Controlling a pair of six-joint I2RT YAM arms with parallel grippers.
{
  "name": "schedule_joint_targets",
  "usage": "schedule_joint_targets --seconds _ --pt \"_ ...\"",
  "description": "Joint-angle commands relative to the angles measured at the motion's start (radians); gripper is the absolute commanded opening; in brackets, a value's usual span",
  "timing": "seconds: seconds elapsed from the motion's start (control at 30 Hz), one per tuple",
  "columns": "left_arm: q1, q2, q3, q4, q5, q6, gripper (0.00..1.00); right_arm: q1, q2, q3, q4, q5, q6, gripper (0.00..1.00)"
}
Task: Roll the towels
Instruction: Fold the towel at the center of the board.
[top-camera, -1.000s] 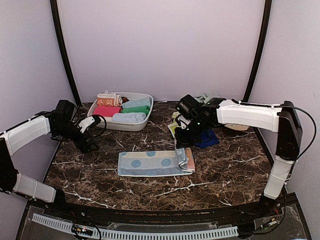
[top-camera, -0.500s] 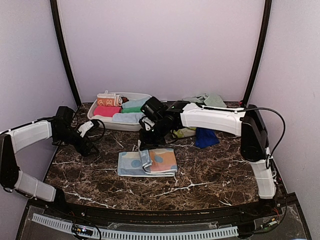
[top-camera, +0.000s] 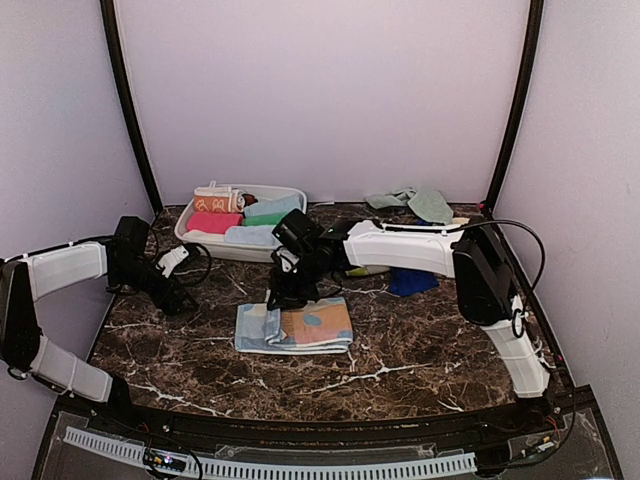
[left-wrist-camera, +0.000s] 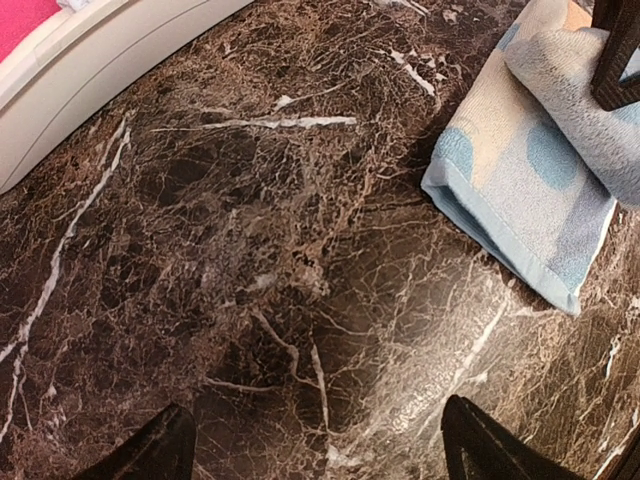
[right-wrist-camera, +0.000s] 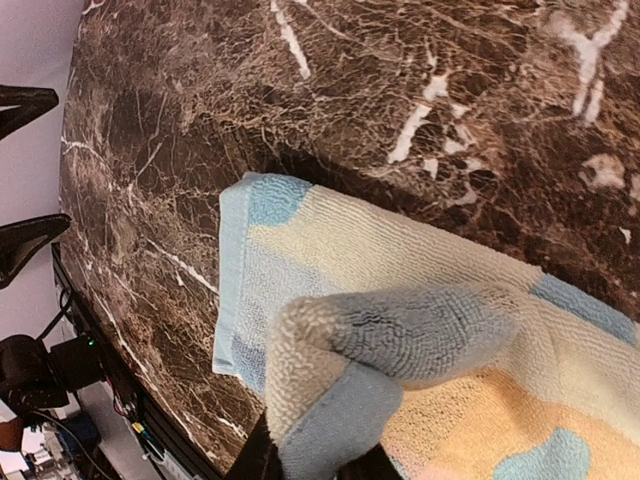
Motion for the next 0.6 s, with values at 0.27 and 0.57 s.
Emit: schedule_joint_targets --seconds 0.27,0.57 --pt "0.004 0.011 -0.005 0.016 -0.015 0.010 0.88 0.030 0.053 0.011 0.218 -0.084 0.115 0.26" --pt "0.004 0.031 0.011 0.004 0.001 0.010 0.86 0.010 -0.029 -0.094 0.354 -0.154 0.152 0.35"
